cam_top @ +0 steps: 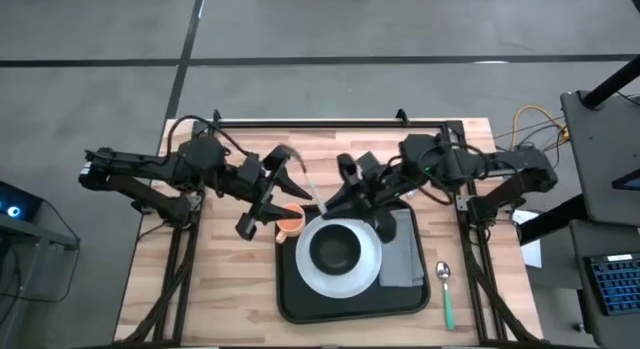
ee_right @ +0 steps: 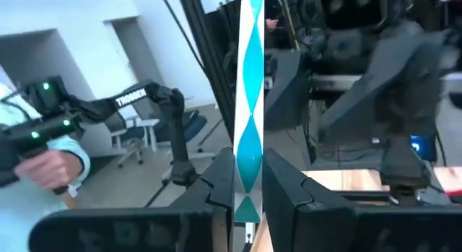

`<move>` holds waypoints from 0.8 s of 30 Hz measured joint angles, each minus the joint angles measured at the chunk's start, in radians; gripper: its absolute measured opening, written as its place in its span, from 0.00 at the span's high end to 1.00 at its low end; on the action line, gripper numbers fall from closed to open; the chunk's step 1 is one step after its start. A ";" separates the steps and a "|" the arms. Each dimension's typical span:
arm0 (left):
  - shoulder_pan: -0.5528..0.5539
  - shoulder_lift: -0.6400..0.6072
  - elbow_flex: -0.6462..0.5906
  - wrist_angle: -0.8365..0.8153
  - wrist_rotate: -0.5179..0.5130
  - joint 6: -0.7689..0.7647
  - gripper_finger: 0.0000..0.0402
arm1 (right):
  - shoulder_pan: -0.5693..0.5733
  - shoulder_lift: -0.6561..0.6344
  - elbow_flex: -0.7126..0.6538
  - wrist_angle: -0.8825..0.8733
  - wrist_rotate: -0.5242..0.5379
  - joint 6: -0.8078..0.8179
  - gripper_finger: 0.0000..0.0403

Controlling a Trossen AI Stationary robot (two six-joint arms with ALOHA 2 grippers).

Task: Set up tray
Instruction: Put the white fork to the right of the white plate on the gray napkin

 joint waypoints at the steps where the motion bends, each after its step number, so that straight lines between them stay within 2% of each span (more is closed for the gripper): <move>1: 0.000 -0.002 0.000 0.022 0.001 0.000 0.58 | 0.007 0.016 0.018 -0.003 -0.002 -0.012 0.92; 5: 0.000 -0.004 0.000 0.114 0.061 0.000 0.57 | 0.017 0.072 0.096 0.004 -0.031 -0.038 0.92; 14: -0.001 0.009 0.000 0.117 0.099 -0.020 0.57 | 0.007 0.192 0.220 0.000 -0.094 -0.070 0.92; 21: -0.003 0.023 0.000 0.154 0.271 -0.082 0.59 | -0.004 0.217 0.236 -0.001 -0.111 -0.083 0.92; 24: -0.008 0.025 -0.001 0.181 0.279 -0.105 0.63 | -0.011 0.215 0.226 0.008 -0.111 -0.079 0.92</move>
